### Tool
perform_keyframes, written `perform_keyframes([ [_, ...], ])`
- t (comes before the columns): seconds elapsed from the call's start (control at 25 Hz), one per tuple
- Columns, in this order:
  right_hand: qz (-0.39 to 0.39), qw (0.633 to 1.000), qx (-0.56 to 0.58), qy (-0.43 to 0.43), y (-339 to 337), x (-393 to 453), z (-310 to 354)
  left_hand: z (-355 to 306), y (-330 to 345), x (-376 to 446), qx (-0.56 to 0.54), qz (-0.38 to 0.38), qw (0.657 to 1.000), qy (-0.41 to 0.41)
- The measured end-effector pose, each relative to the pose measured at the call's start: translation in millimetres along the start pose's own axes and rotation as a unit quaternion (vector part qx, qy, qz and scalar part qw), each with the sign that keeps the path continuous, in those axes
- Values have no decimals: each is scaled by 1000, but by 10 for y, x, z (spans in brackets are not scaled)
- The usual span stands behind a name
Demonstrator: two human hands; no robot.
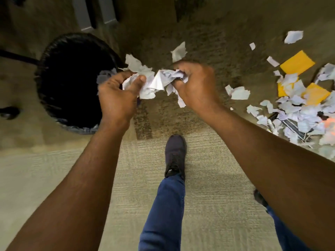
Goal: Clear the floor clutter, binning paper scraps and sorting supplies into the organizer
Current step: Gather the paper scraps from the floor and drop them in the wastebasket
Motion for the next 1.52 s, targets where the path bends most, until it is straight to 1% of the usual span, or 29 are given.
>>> perform_keyframes([
  [0.08, -7, 999, 35, -33, 228, 68, 495, -57, -472, 105, -18, -44, 998, 30],
  [0.16, 6, 996, 69, -56, 496, 95, 914, -86, -909, 224, -2, -92, 994, 63],
  [0.24, 14, 992, 92, -80, 747, 102, 1259, -32, -1282, 349, 22, -135, 988, 70],
  [0.36, 21, 987, 81, -136, 1138, 101, 1665, 125, -1680, 514, 102, -156, 980, 66],
  [0.44, 72, 982, 39, -168, 1469, 125, 1812, 227, -1840, 586, 155, -156, 974, 61],
  [0.52, 143, 971, -46, -187, 1827, 164, 1847, 330, -1912, 676, 218, -135, 965, 52],
  [0.6, 203, 946, -155, -198, 2125, 170, 1816, 498, -1868, 792, 279, -61, 958, 27],
  [0.68, 242, 919, -231, -207, 2276, 135, 1759, 656, -1824, 873, 324, 13, 946, -6],
  [0.76, 221, 915, -264, -212, 2220, 113, 1729, 679, -1811, 897, 360, 42, 932, 4],
  [0.8, 197, 917, -272, -214, 2140, 112, 1727, 645, -1815, 889, 358, 36, 933, 20],
  [0.88, 158, 923, -275, -218, 1951, 103, 1713, 549, -1754, 807, 323, 14, 945, 51],
  [0.96, 129, 935, -252, -212, 1747, 68, 1666, 444, -1589, 667, 299, -6, 951, 83],
  [1.08, 77, 965, -179, -174, 1353, 21, 1492, 297, -1286, 443, 267, -38, 957, 111],
  [1.24, 64, 981, -131, -128, 859, -90, 997, 37, -734, 144, 245, -56, 954, 166],
  [1.32, 72, 983, -130, -108, 603, -182, 656, -64, -360, 2, 232, -38, 954, 188],
  [1.36, 73, 983, -139, -96, 444, -235, 450, -94, -113, -78, 232, -17, 953, 196],
  [1.52, 61, 982, -171, -43, -182, -456, -320, -82, 792, -403, 257, 62, 947, 182],
])
Point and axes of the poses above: each hand's wrist, its own x-axis towards the middle knuckle, its own y-axis out of the palm, z = x × y, the point moved 8 cm from there along x, towards the middle knuckle, and after that the axes turned 14 degrees about -x, right-handed, at the moved point
